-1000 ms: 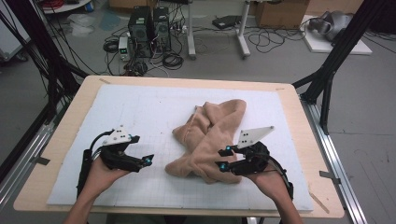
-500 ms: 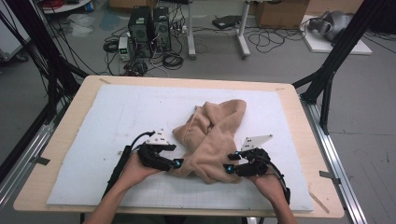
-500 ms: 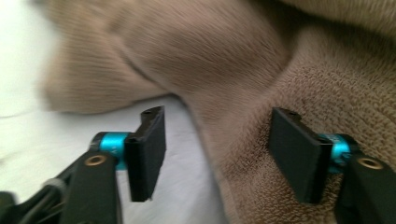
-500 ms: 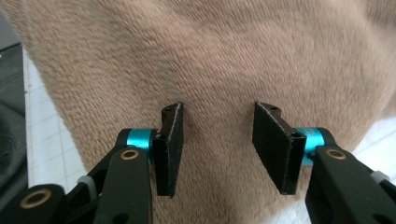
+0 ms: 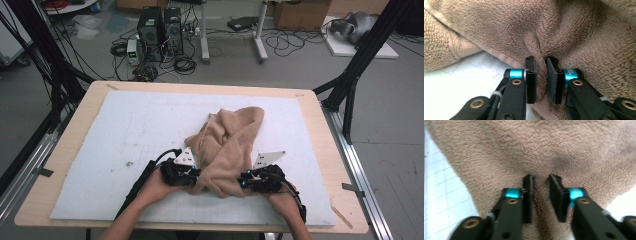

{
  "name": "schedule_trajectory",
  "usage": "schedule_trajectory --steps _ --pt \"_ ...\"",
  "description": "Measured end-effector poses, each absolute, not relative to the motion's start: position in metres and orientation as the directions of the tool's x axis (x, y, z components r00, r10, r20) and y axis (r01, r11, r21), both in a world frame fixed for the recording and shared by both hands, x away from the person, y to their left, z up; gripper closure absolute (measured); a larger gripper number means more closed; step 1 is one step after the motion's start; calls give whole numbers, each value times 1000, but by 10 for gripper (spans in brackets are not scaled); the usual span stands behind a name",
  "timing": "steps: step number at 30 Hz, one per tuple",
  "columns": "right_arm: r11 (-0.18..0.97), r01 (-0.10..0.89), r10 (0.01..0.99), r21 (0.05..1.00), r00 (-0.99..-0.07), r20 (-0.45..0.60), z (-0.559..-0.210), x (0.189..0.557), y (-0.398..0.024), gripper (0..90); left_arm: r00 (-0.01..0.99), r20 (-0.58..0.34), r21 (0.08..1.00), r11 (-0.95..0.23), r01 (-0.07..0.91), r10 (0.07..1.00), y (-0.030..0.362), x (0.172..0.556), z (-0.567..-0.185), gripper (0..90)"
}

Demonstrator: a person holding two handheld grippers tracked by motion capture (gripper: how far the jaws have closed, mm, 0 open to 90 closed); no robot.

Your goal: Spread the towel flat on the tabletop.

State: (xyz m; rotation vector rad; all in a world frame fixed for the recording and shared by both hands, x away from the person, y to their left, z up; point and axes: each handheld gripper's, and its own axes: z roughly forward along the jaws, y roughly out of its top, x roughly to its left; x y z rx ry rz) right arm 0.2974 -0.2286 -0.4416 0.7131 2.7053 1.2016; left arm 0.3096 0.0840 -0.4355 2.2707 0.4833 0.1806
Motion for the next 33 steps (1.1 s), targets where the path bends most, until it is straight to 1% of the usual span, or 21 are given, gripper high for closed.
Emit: schedule_trajectory --steps 2,8,10,11,15,21,23,25,29,30,32,33 --pt "581 376 442 722 -890 107 -439 296 -230 826 913 -6 742 -611 278 408 88 308 -433 817" --pt "581 354 423 733 -901 100 -429 289 -231 830 889 41 773 -579 260 455 115 291 -420 827" --pt "584 341 411 737 -907 94 -424 284 -230 830 877 46 791 -554 260 478 124 282 -416 828" --pt "594 322 395 737 -915 81 -420 279 -227 830 873 52 795 -549 258 485 129 278 -414 828" --pt "606 299 372 737 -925 70 -417 271 -221 832 851 76 806 -535 254 519 149 256 -408 830" --pt "630 271 316 728 -945 78 -415 256 -208 834 821 88 812 -519 269 564 176 218 -410 832" --pt "644 250 291 723 -954 71 -415 251 -203 834 813 74 813 -507 286 577 183 205 -412 833" --pt "655 245 265 714 -960 87 -416 247 -198 833 809 79 809 -511 290 583 188 194 -413 832" --pt "660 242 252 711 -963 94 -416 243 -196 832 812 73 803 -517 296 580 193 180 -413 832" --pt "658 241 243 713 -965 101 -415 242 -196 823 815 69 802 -517 298 576 193 179 -413 829" --pt "635 263 242 727 -961 136 -413 242 -197 721 829 32 801 -510 314 559 195 182 -412 786" --pt "615 279 227 738 -958 173 -412 244 -199 689 833 14 808 -497 316 553 196 185 -411 699"
